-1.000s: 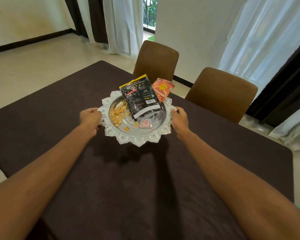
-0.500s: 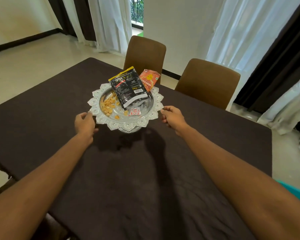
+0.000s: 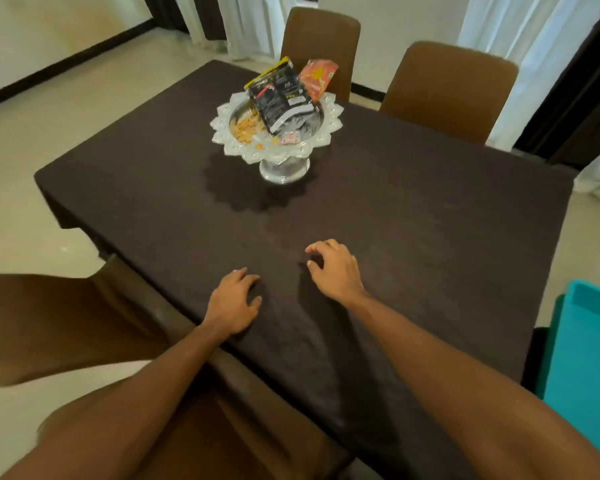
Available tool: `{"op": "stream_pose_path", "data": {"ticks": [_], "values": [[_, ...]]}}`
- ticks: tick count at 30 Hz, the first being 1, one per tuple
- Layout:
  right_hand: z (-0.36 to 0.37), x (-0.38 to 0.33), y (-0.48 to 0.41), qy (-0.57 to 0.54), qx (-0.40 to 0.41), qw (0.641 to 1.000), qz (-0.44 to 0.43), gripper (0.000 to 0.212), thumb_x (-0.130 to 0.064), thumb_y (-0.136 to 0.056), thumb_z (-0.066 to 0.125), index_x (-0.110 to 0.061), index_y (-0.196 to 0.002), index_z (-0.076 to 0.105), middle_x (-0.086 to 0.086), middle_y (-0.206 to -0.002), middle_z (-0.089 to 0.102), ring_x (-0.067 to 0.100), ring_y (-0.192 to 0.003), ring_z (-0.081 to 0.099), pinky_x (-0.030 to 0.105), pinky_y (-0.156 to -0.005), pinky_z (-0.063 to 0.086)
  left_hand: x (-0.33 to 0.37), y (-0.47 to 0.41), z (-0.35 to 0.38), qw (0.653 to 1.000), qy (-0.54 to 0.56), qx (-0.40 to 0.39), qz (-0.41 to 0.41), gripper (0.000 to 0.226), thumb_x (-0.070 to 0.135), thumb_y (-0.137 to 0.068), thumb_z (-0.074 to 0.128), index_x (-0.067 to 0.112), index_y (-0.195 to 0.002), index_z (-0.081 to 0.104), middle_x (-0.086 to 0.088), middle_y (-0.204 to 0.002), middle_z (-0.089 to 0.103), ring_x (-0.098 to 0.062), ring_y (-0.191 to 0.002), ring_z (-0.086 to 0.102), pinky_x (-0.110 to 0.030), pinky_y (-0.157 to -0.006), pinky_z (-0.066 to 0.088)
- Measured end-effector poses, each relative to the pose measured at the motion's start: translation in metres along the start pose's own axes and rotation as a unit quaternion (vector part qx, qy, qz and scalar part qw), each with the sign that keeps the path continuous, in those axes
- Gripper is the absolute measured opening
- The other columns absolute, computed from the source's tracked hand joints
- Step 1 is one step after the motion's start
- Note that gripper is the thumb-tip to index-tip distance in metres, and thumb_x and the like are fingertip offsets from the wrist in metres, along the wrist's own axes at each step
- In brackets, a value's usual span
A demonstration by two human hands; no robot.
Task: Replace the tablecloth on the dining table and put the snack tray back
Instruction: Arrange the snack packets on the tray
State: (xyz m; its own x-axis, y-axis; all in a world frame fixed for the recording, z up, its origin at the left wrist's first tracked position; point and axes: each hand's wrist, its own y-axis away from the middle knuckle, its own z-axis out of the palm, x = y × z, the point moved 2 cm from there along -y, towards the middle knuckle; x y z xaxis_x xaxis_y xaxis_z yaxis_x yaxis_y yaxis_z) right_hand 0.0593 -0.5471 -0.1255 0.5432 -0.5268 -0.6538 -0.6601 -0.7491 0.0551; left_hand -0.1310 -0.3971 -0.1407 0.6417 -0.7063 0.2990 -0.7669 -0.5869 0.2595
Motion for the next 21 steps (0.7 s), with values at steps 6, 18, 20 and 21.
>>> {"op": "stream_pose_path", "data": {"ticks": [6,18,20,21], "values": [[0.052,-0.024,0.052,0.095,0.011,0.992,-0.085,0.03,-0.028,-0.089,0.062,-0.029,-0.119,0.065,-0.002,-0.131,0.055,0.019,-0.131,0.045,0.049,-0.116,0.031,-0.016,0.04,0.003,0.995,-0.032,-0.09,0.016,0.06,0.039,-0.093,0.062,0.022,-0.147,0.044,-0.008,-0.159,0.03,-0.027,-0.143,0.033,-0.037,-0.119,0.029],[0.092,-0.046,0.065,0.043,0.138,0.987,0.072,0.013,-0.026,-0.09,0.065,-0.024,-0.101,0.07,0.0,-0.119,0.055,0.025,-0.112,0.053,0.043,-0.102,0.041,-0.066,0.017,-0.06,0.977,0.0,-0.188,0.1,0.033,0.03,-0.097,0.061,0.027,-0.13,0.06,0.011,-0.121,0.056,-0.009,-0.111,0.056,-0.036,-0.102,0.049],[0.106,-0.062,0.062,0.03,0.172,0.975,0.137,0.013,-0.029,-0.089,0.067,-0.026,-0.101,0.07,0.0,-0.123,0.054,0.025,-0.116,0.051,0.043,-0.105,0.04,-0.084,0.005,-0.065,0.974,0.033,-0.181,0.129,0.028,0.027,-0.097,0.061,0.025,-0.125,0.064,0.01,-0.119,0.063,-0.009,-0.108,0.061,-0.036,-0.1,0.051],[0.115,-0.072,0.06,0.021,0.185,0.968,0.17,0.014,-0.03,-0.089,0.069,-0.028,-0.103,0.07,0.0,-0.127,0.053,0.024,-0.119,0.05,0.043,-0.108,0.037,-0.095,-0.001,-0.065,0.973,0.057,-0.172,0.143,0.027,0.026,-0.097,0.061,0.025,-0.123,0.065,0.008,-0.119,0.066,-0.007,-0.105,0.062,-0.033,-0.098,0.052]]}}
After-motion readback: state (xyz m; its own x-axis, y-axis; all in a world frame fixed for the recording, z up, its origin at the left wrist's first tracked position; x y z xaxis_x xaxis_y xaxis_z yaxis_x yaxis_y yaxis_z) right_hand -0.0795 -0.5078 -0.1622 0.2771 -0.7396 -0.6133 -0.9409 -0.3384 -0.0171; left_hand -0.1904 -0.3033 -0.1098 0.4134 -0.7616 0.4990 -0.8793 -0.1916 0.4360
